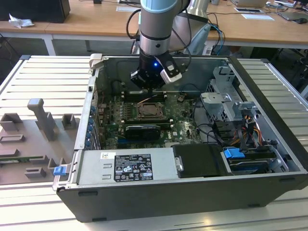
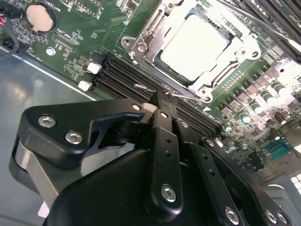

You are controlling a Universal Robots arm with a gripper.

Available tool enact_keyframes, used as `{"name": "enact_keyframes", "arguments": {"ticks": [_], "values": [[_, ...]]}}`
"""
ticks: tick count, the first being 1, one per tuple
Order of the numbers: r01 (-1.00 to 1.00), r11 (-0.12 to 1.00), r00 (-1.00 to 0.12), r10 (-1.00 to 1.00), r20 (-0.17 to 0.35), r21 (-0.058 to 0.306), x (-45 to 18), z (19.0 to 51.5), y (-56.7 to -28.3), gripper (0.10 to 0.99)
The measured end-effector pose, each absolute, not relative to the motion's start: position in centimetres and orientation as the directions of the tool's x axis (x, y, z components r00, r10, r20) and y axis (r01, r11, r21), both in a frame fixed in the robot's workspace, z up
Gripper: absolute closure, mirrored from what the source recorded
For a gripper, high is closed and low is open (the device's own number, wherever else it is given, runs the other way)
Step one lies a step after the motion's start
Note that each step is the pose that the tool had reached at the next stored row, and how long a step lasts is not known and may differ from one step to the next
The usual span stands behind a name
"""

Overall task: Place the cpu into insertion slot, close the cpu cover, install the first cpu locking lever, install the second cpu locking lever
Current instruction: 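Install the first cpu locking lever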

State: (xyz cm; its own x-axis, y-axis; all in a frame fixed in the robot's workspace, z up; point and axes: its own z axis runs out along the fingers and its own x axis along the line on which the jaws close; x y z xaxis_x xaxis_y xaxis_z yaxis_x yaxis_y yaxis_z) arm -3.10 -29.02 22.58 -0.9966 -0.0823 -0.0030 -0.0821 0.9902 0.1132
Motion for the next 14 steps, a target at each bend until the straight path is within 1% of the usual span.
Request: {"name": "enact_keyframes", "arguments": {"ticks": [5,14], "values": [[-0.078,0.989,-0.997,-0.078,-0.004,0.126,-2.96,22.31,-29.04,0.980],[-0.077,0.989,-0.997,-0.078,-0.004,0.126,-2.94,22.10,-29.05,0.980]]}}
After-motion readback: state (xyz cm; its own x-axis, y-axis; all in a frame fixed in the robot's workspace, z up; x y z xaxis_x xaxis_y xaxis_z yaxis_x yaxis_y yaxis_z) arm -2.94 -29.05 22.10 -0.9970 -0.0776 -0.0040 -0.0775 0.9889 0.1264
